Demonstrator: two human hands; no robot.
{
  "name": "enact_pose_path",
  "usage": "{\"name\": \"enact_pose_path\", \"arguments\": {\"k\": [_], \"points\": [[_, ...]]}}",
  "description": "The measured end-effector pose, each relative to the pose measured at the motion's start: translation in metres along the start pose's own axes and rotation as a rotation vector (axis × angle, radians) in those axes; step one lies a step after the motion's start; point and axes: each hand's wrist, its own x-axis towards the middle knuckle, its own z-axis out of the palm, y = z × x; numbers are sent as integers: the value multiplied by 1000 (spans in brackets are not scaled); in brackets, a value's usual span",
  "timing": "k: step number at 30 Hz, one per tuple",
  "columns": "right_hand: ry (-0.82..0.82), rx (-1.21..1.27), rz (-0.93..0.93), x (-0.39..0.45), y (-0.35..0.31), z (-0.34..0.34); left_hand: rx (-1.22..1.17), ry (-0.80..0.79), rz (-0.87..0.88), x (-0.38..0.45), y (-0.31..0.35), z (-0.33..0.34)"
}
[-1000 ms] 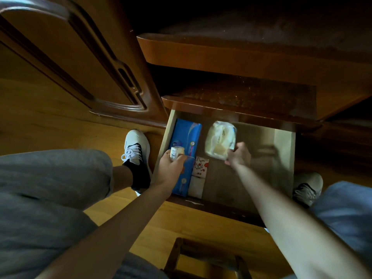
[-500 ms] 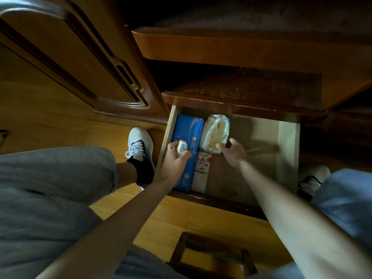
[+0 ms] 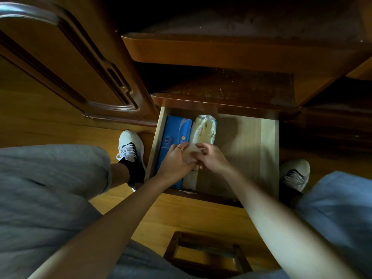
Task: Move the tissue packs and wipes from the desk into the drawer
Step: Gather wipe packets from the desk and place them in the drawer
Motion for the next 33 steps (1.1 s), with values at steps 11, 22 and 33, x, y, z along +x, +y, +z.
{"name": "enact_pose_path", "arguments": {"k": [11, 22, 33], "points": [[-33, -383, 65, -7, 36, -19, 63, 160, -178, 8, -49, -9], [-152, -750, 103, -6, 49, 19, 144, 145, -65, 0, -57, -6], [-110, -936, 177, 3, 49, 12, 232, 118, -44, 5, -65, -2]]}}
